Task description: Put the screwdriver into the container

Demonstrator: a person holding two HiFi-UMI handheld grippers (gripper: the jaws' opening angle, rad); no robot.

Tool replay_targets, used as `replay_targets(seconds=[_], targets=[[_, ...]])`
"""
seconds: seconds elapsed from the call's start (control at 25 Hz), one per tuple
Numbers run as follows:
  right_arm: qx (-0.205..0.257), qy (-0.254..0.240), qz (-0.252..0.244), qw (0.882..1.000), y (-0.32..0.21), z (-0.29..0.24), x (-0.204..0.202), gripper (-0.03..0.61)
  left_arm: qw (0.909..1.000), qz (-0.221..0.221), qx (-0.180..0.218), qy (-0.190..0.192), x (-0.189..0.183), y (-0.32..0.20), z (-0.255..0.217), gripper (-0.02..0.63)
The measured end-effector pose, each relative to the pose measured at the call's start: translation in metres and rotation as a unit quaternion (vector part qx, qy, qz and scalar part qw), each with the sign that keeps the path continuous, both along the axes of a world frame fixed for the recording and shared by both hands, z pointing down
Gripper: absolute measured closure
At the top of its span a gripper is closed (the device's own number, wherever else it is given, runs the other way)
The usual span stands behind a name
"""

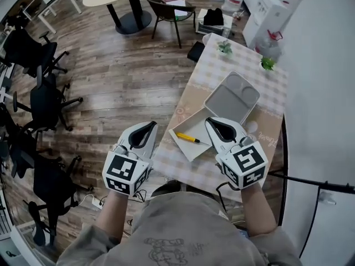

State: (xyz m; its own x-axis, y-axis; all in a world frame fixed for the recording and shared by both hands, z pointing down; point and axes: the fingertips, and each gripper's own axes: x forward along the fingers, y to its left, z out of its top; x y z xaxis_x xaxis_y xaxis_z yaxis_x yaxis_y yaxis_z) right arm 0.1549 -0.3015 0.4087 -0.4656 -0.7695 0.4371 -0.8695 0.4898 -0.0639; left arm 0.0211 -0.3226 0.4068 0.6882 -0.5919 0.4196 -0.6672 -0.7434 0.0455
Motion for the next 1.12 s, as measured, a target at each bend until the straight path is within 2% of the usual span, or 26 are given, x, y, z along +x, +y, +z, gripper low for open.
replay_targets(seconds=[0.32, 0.56, 0.72, 0.84, 1.12], targets=[[0.131, -0.043, 0.024, 0.99, 0.049, -0.104, 0.003, 0.551, 0.9972, 0.023, 0.064, 0.031, 0.004, 0.015, -0.069, 0.614], [0.198, -0.072, 0.07, 0.975, 0.083, -0.142, 0.021, 0.552, 0.9935, 0.038, 0.089, 0.06, 0.018, 0.03, -0.1, 0.614], [0.175, -0.078, 0.1, 0.976, 0.094, -0.122, 0.036, 0.552, 0.9923, 0.058, 0.083, 0.072, 0.031, 0.047, -0.102, 0.614], [0.153, -0.078, 0.116, 0.978, 0.1, -0.106, 0.043, 0.552, 0.9926, 0.067, 0.077, 0.066, 0.034, 0.054, -0.093, 0.614], [0.14, -0.081, 0.126, 0.979, 0.1, -0.097, 0.049, 0.552, 0.9927, 0.068, 0.078, 0.062, 0.035, 0.051, -0.092, 0.614]])
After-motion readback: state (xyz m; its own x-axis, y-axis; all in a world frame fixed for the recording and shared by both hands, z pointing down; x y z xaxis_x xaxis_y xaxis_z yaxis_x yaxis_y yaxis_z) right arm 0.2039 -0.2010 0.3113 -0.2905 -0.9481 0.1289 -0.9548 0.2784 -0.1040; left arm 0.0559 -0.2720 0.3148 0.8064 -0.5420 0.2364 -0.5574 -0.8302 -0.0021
